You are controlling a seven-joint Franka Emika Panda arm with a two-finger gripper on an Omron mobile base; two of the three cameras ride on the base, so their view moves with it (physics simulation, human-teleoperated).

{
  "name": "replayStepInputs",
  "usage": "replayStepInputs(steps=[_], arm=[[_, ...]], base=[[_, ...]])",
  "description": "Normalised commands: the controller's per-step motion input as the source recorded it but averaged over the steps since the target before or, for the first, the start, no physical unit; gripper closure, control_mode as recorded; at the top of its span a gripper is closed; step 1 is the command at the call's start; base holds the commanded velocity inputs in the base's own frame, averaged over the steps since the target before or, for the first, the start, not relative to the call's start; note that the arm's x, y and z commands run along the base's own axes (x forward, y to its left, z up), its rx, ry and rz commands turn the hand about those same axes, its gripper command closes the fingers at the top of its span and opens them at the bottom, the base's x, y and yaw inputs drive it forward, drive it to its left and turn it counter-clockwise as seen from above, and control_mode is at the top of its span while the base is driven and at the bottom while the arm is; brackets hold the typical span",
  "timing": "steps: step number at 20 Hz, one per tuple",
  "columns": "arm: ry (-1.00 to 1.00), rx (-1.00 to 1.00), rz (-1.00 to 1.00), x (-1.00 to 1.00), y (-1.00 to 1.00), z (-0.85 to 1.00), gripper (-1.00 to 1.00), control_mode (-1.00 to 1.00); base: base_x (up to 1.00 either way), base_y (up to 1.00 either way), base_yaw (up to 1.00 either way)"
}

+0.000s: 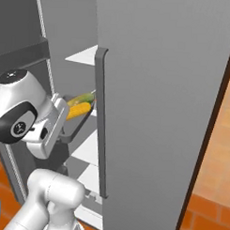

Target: Take the meat container that has the shrimp and place it on the second highest rack of the freezer. Then take the vegetable container that has the corn and cucumber and place it on the highest rack of the freezer.

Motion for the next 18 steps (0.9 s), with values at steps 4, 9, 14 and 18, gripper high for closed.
replayStepInputs(steps=[4,9,14,18], arm=[[0.00,0.00,0.00,0.00,0.00,0.00,1.00,1.00],[0.00,0.00,0.00,0.00,0.00,0.00,1.00,1.00],[0.00,0.00,0.00,0.00,0.00,0.00,1.00,1.00],[0.00,0.00,0.00,0.00,0.00,0.00,1.00,1.00]], base=[[0.19,0.14,0.11],[0.50,0.03,0.16],[0.41,0.12,0.15],[0.48,0.05,0.14]])
